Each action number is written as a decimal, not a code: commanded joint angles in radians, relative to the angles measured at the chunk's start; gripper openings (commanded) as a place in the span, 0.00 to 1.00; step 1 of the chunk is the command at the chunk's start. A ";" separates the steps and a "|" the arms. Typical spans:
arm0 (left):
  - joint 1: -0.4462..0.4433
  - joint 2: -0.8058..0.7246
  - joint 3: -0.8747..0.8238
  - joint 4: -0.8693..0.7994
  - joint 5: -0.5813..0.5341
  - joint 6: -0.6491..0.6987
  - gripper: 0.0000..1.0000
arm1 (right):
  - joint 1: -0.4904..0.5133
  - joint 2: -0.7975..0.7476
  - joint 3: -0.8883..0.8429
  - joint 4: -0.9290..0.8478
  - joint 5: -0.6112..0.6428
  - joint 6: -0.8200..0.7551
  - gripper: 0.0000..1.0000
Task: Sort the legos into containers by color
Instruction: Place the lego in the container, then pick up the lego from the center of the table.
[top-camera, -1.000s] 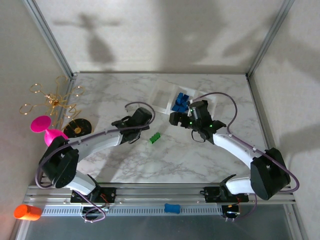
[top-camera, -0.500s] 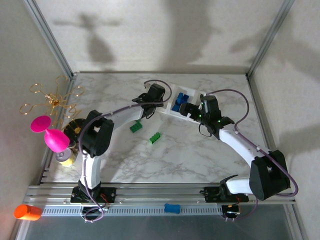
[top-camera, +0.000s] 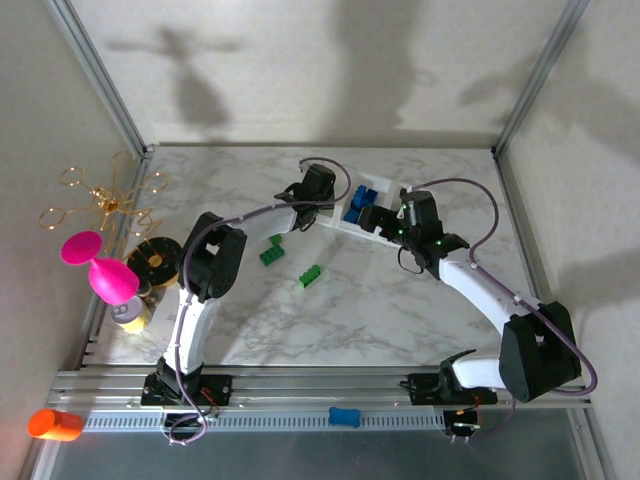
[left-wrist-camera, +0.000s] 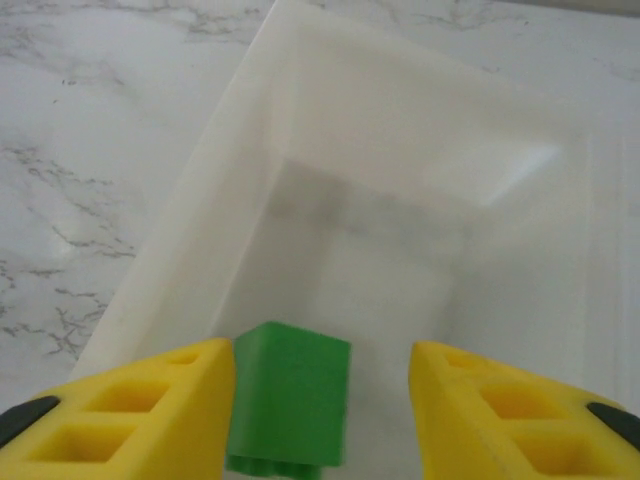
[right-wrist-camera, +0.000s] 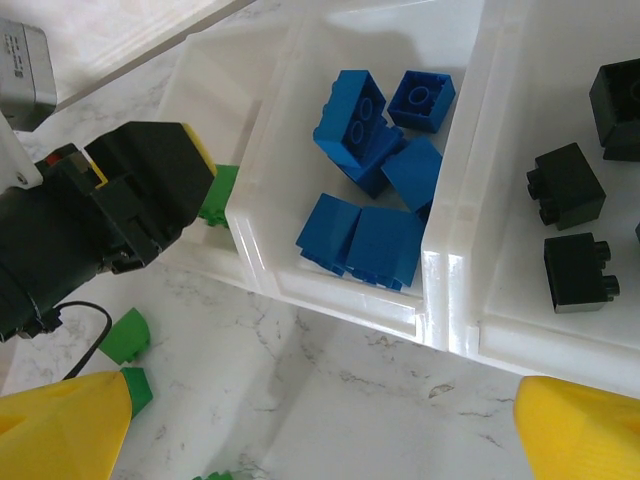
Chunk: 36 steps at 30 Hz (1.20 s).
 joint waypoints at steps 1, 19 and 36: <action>0.001 -0.020 0.025 -0.001 0.005 0.025 0.51 | -0.005 -0.020 0.031 -0.001 -0.004 -0.024 0.99; -0.090 -0.518 -0.484 -0.048 0.152 0.005 0.53 | 0.014 -0.108 -0.088 0.003 -0.206 -0.148 0.99; -0.165 -0.652 -0.758 -0.124 0.238 0.006 0.63 | 0.068 -0.154 -0.254 0.057 -0.231 -0.106 0.99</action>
